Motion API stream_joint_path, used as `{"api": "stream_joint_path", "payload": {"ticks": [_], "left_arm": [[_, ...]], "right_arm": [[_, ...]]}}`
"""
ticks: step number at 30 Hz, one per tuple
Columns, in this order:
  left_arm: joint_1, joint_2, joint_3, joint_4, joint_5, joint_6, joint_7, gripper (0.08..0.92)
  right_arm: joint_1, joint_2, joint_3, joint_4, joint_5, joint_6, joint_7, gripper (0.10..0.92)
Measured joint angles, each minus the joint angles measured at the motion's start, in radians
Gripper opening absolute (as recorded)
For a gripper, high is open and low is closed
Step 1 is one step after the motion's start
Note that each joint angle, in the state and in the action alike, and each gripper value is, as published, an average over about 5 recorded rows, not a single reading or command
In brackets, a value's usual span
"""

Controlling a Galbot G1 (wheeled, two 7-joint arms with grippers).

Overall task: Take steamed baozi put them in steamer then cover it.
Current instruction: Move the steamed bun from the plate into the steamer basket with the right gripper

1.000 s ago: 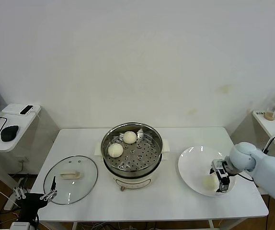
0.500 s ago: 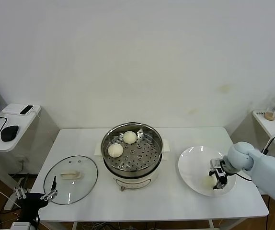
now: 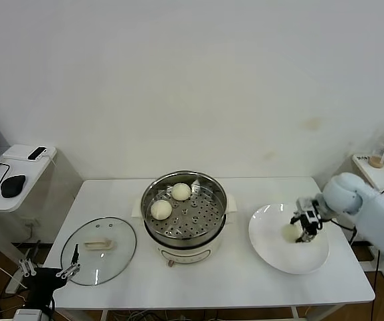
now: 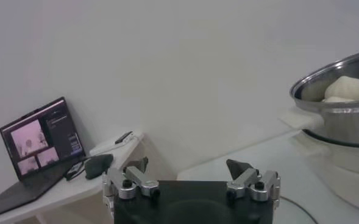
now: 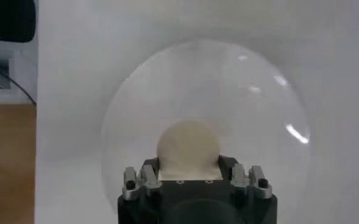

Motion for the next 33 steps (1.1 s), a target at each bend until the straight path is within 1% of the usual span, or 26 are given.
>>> {"api": "stream_joint_path", "payload": {"ticks": [7, 17, 26, 33], "left_arm": [[0.005, 0.000, -0.011, -0.006, -0.008, -0.002, 0.000, 0.823], [0.012, -0.010, -0.029, -0.002, -0.010, -0.006, -0.002, 0.823], [0.022, -0.019, -0.048, -0.010, -0.014, -0.007, -0.002, 0.823], [0.025, -0.026, -0.065, -0.016, -0.016, -0.007, -0.002, 0.823]], "right_arm": [[0.210, 0.059, -0.089, -0.018, 0.056, -0.004, -0.019, 0.611], [0.474, 0.220, -0.236, -0.017, 0.147, -0.008, -0.001, 0.611], [0.550, 0.376, -0.341, -0.002, 0.216, 0.023, 0.055, 0.611], [0.537, 0.469, -0.425, 0.005, 0.229, 0.078, 0.110, 0.611]]}}
